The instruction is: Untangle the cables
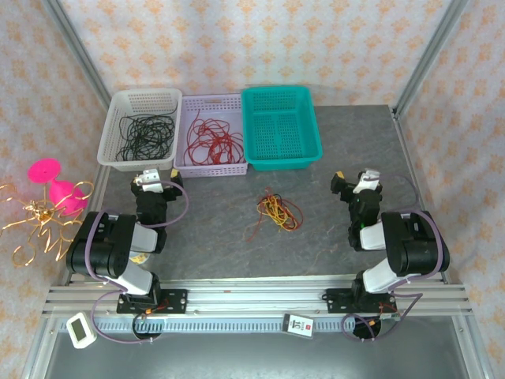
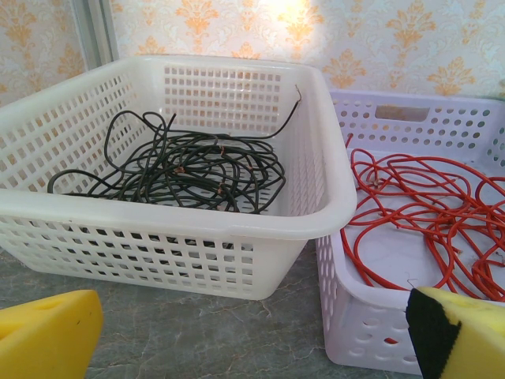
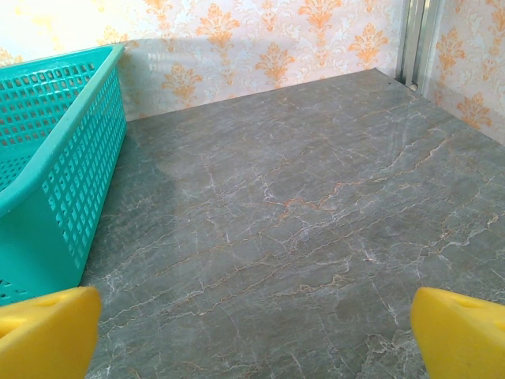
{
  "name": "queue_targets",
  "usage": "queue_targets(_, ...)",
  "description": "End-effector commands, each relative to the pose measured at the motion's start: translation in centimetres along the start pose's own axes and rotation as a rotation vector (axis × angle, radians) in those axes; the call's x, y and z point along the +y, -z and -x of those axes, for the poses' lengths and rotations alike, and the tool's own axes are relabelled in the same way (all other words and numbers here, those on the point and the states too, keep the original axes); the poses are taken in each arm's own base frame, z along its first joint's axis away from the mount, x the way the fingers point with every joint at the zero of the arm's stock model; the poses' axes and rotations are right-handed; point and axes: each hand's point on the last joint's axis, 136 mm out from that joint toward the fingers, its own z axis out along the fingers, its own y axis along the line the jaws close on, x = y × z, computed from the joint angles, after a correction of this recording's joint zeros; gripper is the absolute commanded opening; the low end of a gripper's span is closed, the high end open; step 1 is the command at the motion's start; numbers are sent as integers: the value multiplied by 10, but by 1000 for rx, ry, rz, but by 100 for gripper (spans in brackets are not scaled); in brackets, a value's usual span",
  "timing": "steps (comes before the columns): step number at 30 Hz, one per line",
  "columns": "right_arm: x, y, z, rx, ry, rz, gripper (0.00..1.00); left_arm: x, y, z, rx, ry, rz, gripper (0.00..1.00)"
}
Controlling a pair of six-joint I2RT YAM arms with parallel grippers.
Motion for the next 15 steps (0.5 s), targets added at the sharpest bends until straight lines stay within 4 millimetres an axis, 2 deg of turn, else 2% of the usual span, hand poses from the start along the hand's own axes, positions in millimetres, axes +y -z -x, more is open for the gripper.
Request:
queue_targets(1,3,-2,16,-52,-9,2,100,-1,0,8,-34,7,1,99)
queue_targets(11,2,-3,16,-51,-8,1,100,1,0,8,-33,13,12,99)
queue_targets(15,2,-1,17,-58,-8,-1,100,6,10,10,-65,2,78,100)
